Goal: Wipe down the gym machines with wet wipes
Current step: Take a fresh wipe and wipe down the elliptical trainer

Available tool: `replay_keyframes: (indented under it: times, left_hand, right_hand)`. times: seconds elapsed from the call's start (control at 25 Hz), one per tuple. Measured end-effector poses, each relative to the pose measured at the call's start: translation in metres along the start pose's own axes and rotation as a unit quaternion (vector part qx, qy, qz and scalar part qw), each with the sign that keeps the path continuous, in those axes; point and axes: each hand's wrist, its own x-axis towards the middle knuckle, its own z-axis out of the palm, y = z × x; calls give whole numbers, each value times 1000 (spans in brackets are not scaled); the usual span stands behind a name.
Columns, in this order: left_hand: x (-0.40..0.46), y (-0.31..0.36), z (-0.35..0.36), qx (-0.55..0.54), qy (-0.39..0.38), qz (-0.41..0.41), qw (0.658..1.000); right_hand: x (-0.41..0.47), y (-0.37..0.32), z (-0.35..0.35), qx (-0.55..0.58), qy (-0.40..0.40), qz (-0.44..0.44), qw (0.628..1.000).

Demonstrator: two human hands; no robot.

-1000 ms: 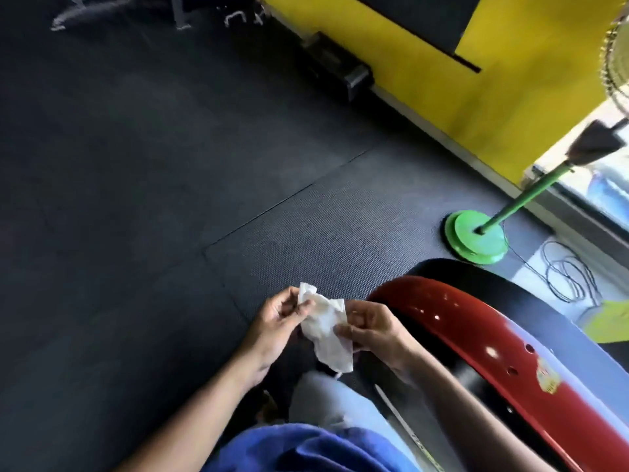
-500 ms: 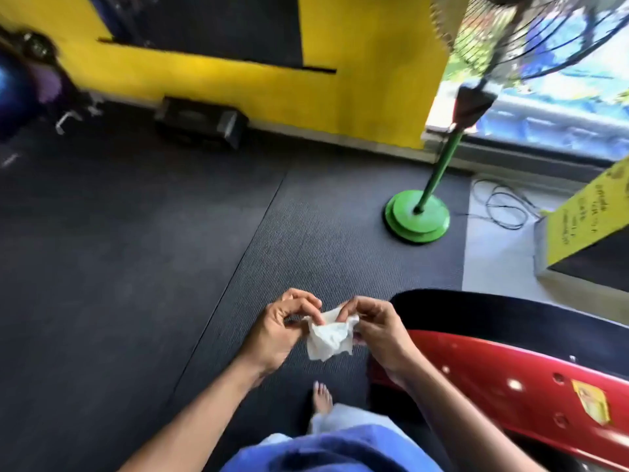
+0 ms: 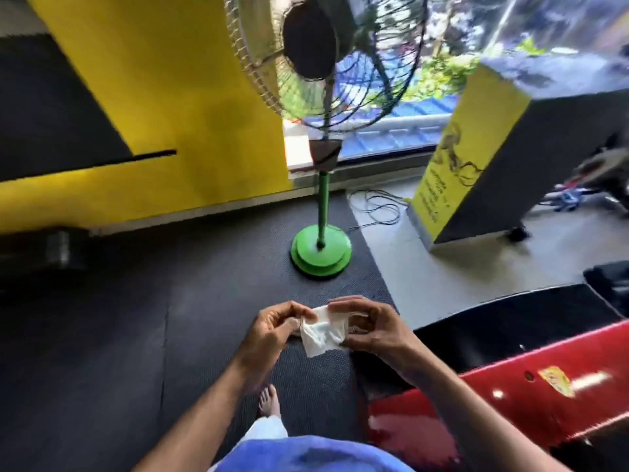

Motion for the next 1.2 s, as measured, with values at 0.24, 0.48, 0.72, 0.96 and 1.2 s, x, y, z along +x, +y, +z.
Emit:
replay_keyframes:
  times: [0.24,0.48,0.72,0.96,1.2]
  left_hand:
    - [114,44,-16,21,-150,-9,988]
    - [205,68,32,90,-342,-54,934]
    - [320,79,131,167,-479,-40,861]
    - [413,102,296,194,-582,-19,789]
    - [458,130,449,141,-610,-1,780]
  right_hand:
    - [37,-33,-6,95,178,3,979]
    - [58,-24,-57,140,368,-10,919]
    - [76,-16,-148,276,448,-59,849]
    - [70,-44,-250,302,539,-56,784]
    - [48,-83,-352,226,721,-149,638]
